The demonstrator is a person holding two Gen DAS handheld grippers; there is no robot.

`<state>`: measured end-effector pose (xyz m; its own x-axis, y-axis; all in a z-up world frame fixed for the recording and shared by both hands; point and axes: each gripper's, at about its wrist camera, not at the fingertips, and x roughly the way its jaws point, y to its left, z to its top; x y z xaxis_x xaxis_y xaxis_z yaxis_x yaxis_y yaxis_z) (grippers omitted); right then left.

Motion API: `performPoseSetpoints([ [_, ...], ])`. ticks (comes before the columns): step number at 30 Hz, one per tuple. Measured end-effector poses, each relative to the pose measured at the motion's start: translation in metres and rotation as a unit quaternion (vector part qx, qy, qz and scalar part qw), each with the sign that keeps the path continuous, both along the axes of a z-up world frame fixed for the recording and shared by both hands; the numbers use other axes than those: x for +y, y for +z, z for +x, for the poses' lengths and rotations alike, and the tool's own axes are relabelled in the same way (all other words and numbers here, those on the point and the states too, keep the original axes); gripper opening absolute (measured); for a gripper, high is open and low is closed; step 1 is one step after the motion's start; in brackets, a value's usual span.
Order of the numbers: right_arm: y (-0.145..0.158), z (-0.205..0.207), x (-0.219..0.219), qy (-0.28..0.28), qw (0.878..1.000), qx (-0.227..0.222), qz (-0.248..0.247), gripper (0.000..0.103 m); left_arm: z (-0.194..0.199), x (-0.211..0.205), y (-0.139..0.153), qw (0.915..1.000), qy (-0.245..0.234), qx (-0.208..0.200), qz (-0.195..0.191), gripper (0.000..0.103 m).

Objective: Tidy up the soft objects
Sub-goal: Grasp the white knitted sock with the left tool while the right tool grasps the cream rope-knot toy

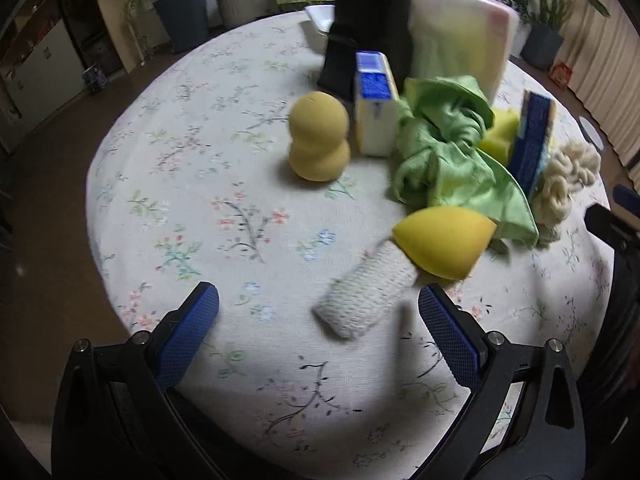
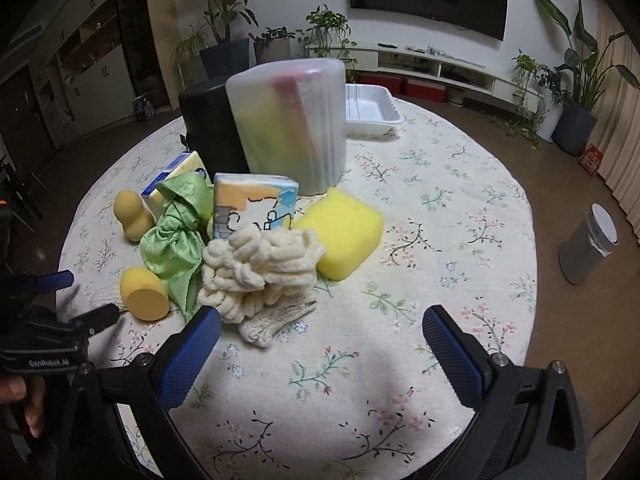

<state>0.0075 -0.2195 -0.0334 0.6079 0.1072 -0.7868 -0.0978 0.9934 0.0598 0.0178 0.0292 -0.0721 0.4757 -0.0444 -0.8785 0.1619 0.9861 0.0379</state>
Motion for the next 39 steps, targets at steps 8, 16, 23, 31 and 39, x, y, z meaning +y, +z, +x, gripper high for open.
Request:
performPoseSetpoints([
  [8,-0.001,0.005,0.005,0.002,1.000,0.009,0.016,0.100,0.000,-0.004,-0.008,0.9999,-0.006,0.015,0.002,0.088],
  [16,-0.016,0.028,0.020,0.012,0.999,0.033,0.041,0.093,0.001,-0.001,-0.001,0.9999,-0.003,0.006,-0.010,0.048],
  [23,-0.030,0.034,0.023,0.026,0.997,0.056,0.042,0.060,0.002,-0.006,0.001,0.9999,-0.014,0.001,-0.007,0.029],
  [31,-0.025,0.027,0.018,0.037,0.997,0.045,0.050,0.039,0.000,-0.003,0.005,0.9995,-0.016,0.000,-0.026,0.025],
  [39,-0.013,0.017,0.007,0.035,0.997,0.037,0.052,0.032,-0.005,0.005,0.016,0.9992,-0.012,-0.006,-0.038,0.025],
])
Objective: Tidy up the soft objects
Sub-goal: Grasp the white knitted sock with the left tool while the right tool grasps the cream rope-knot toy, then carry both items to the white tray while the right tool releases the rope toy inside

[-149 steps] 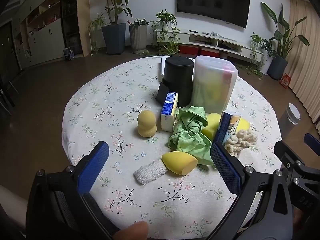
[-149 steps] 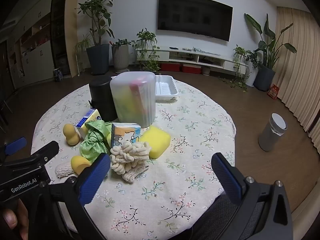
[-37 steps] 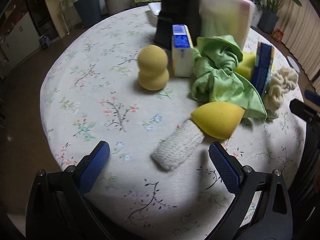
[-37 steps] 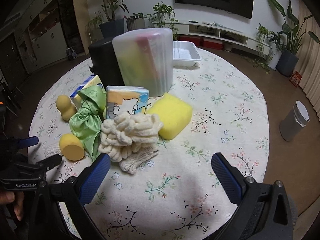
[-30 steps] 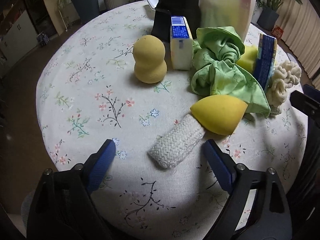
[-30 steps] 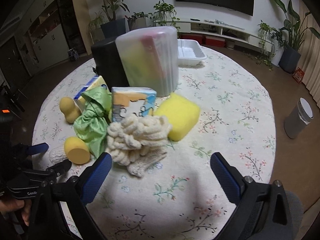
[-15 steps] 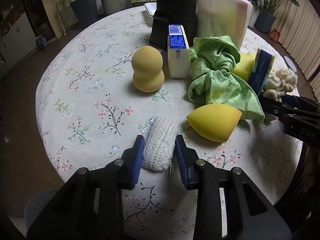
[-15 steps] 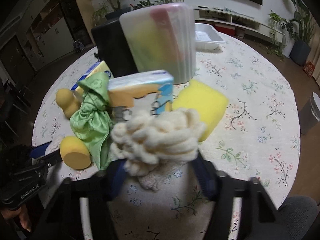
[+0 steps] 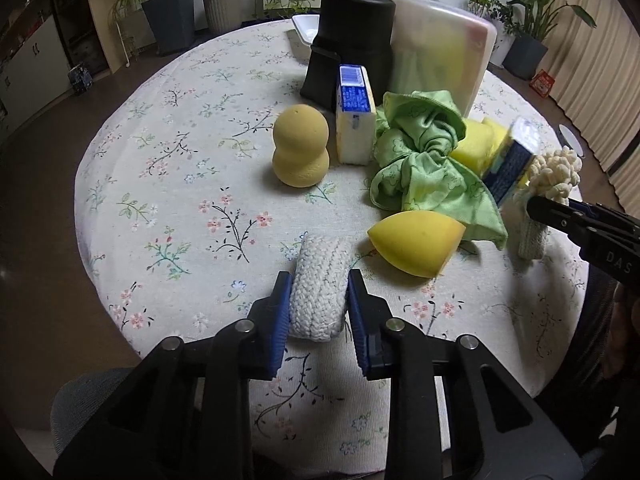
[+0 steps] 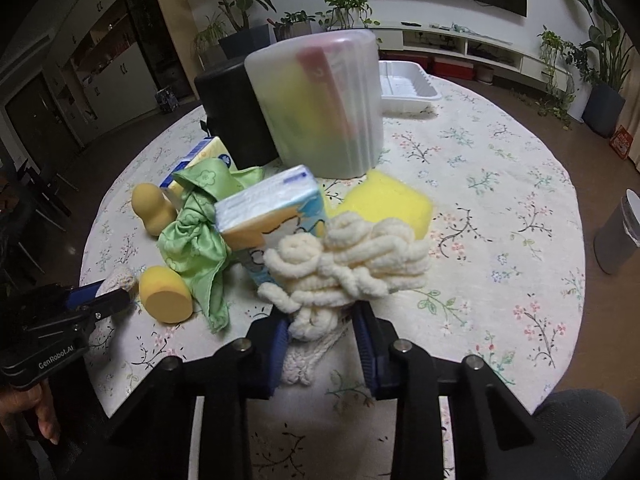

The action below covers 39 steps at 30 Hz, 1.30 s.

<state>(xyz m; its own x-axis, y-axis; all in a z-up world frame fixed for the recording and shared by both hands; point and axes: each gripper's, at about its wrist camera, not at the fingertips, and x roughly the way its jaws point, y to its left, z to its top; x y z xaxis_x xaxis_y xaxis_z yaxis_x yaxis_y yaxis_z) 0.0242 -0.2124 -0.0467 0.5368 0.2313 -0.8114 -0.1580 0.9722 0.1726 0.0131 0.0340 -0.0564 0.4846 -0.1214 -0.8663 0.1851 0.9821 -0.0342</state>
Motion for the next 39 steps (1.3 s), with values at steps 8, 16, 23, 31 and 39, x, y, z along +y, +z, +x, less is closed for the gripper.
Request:
performPoseSetpoints([
  [8,0.013,-0.006,-0.014,-0.009,1.000,-0.010,-0.008,0.015,0.004,0.007,0.025,0.9995,0.002,-0.025,-0.021,0.025],
  [16,0.031,-0.002,-0.042,-0.022,0.999,-0.026,-0.022,0.015,0.027,0.025,0.056,0.9977,0.013,-0.061,-0.026,0.025],
  [23,0.054,0.003,-0.056,-0.020,0.998,-0.042,-0.030,0.014,0.039,0.028,0.069,0.9967,0.004,-0.075,-0.033,0.025],
  [31,0.074,0.031,-0.074,-0.014,0.997,-0.056,-0.046,0.014,0.068,0.042,0.086,0.9958,0.001,-0.088,-0.024,0.025],
  [39,0.091,0.106,-0.107,-0.013,0.994,-0.062,-0.087,0.014,0.148,0.055,0.107,0.9949,-0.013,-0.098,-0.018,0.025],
])
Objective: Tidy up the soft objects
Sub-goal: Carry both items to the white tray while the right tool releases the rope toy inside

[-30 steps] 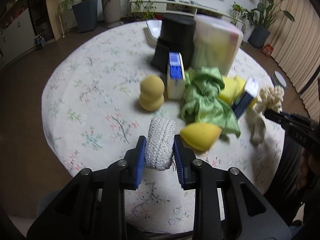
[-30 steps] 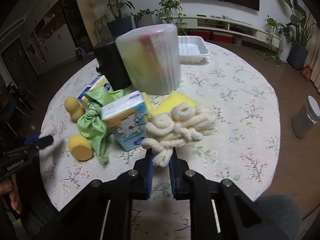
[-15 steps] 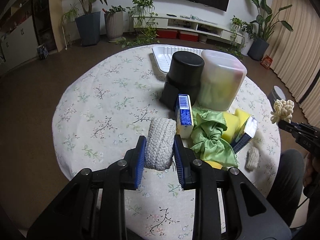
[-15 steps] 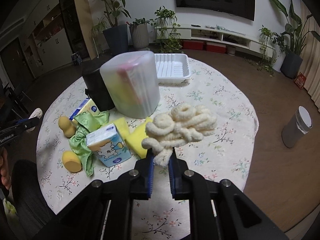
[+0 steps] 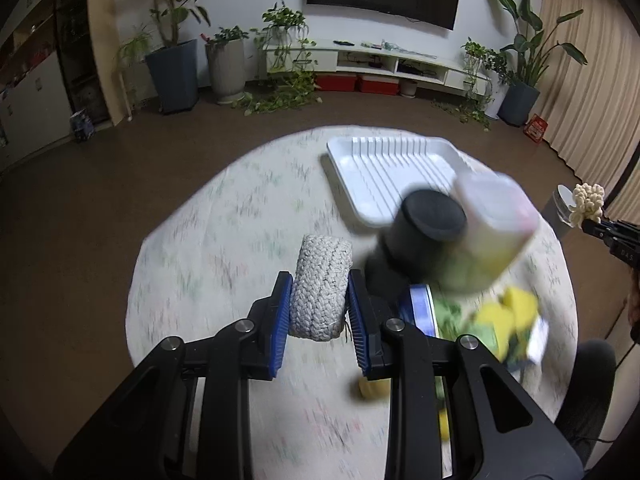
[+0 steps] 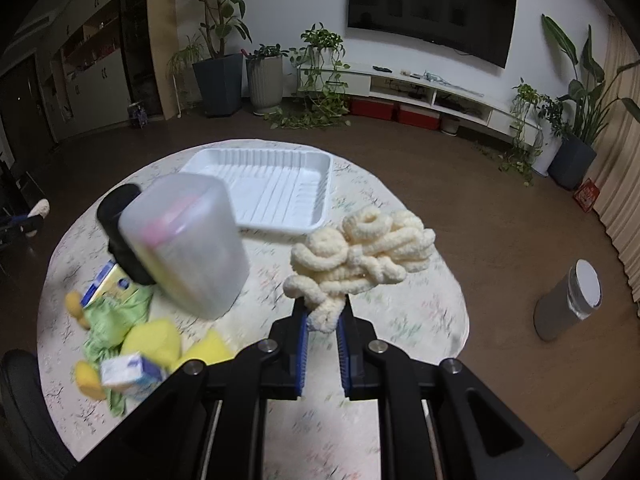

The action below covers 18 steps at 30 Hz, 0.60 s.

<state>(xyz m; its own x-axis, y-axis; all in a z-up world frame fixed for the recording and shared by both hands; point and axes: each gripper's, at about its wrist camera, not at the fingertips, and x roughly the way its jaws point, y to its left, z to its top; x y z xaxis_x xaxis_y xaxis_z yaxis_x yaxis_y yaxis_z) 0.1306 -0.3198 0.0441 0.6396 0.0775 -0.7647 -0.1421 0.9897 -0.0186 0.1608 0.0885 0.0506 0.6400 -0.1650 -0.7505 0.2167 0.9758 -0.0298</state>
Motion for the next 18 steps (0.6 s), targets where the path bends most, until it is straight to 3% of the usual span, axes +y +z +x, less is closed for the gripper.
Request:
performPoseSetpoints([
  [4,0.006,0.057,-0.010,0.010,1.000,0.011,-0.010,0.014,0.067,-0.004,0.009,0.9998,-0.019,0.000,0.005,0.025],
  [9,0.011,0.122,-0.008,0.037,0.999,0.009,-0.018,0.014,0.137,-0.032,0.004,0.9975,-0.055,0.004,0.044,0.025],
  [13,0.002,0.170,0.012,0.092,0.995,0.026,-0.007,0.014,0.186,-0.070,-0.019,0.9903,-0.124,0.029,0.054,0.025],
  [18,-0.025,0.218,0.044,0.147,0.987,0.064,-0.010,0.014,0.228,-0.105,-0.050,0.9822,-0.158,0.057,0.084,0.025],
])
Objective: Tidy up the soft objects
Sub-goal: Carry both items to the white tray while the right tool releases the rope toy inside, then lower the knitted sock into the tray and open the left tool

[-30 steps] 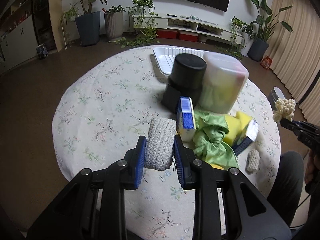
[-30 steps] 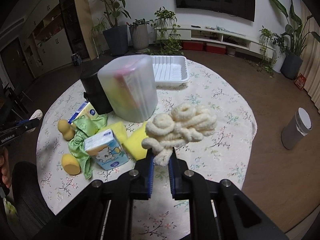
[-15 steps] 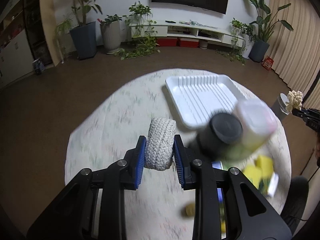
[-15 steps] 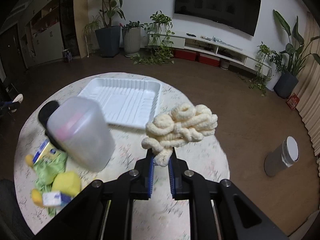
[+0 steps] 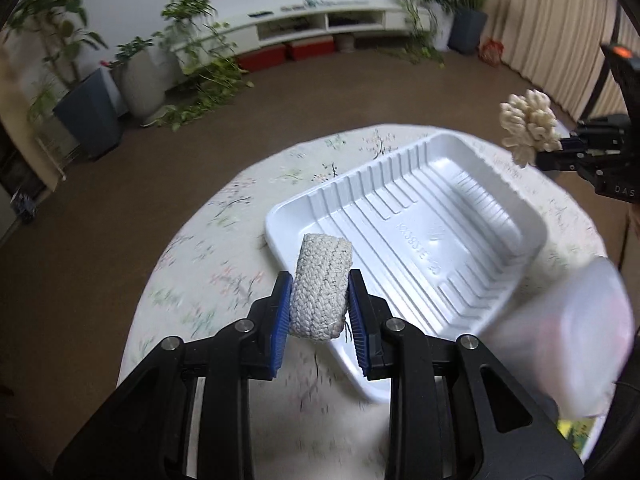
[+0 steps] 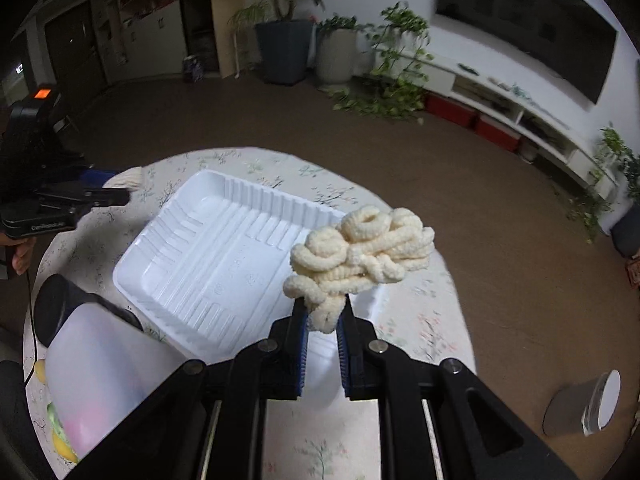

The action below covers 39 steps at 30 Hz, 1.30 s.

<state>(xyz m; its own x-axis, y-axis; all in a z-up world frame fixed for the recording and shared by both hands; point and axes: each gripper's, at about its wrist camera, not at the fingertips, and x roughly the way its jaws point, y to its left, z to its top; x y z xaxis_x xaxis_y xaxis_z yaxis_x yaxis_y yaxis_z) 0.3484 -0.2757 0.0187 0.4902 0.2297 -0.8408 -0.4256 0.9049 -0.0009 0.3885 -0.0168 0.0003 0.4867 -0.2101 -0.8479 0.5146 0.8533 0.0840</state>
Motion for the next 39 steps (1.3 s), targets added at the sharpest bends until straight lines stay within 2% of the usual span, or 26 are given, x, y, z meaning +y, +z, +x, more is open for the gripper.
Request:
performPoseSetpoints([
  [4,-0.024,0.025,0.026,0.036,0.999,0.031,-0.017,0.014,0.013,-0.021,-0.018,0.9991,-0.029,0.014,0.028,0.025],
  [6,-0.035,0.033,0.034,0.054,0.997,0.052,-0.021,0.014,0.018,-0.030,-0.026,0.9985,-0.039,0.024,0.030,0.025],
  [11,-0.057,0.046,0.044,0.064,0.994,0.072,-0.042,0.017,0.026,-0.041,-0.043,0.9972,-0.040,0.045,0.045,0.029],
  [13,-0.062,0.050,0.045,0.066,0.994,0.081,-0.041,0.021,0.031,-0.041,-0.047,0.9964,-0.040,0.065,0.036,0.029],
  [14,-0.065,0.051,0.044,0.067,0.993,0.087,-0.038,0.026,0.033,-0.043,-0.051,0.9958,-0.040,0.071,0.041,0.029],
  [15,-0.067,0.051,0.044,0.069,0.993,0.089,-0.039,0.037,0.034,-0.043,-0.053,0.9953,-0.040,0.074,0.048,0.029],
  [16,-0.069,0.051,0.044,0.071,0.993,0.089,-0.043,0.040,0.034,-0.044,-0.056,0.9946,-0.040,0.080,0.052,0.030],
  [20,-0.068,0.051,0.040,0.066,0.993,0.085,-0.041,0.043,0.035,-0.043,-0.060,0.9941,-0.034,0.085,0.059,0.032],
  [21,-0.068,0.050,0.040,0.064,0.994,0.083,-0.041,0.045,0.036,-0.042,-0.062,0.9938,-0.032,0.089,0.058,0.034],
  [23,-0.066,0.048,0.038,0.063,0.994,0.078,-0.041,0.047,0.036,-0.040,-0.063,0.9935,-0.031,0.093,0.057,0.046],
  [24,-0.065,0.048,0.036,0.062,0.994,0.077,-0.038,0.049,0.036,-0.040,-0.062,0.9936,-0.031,0.092,0.057,0.047],
  [30,-0.053,0.042,0.023,0.050,0.997,0.062,-0.023,0.051,0.041,-0.030,-0.044,0.9966,-0.007,0.077,0.027,0.052],
  [36,-0.020,0.013,-0.009,0.028,0.999,0.036,0.013,0.053,0.028,0.015,0.005,0.9984,0.035,0.044,-0.011,0.052],
  [39,0.005,-0.017,-0.031,0.015,0.999,0.015,0.037,0.060,0.004,0.045,0.033,0.9969,0.055,0.030,-0.047,0.054],
])
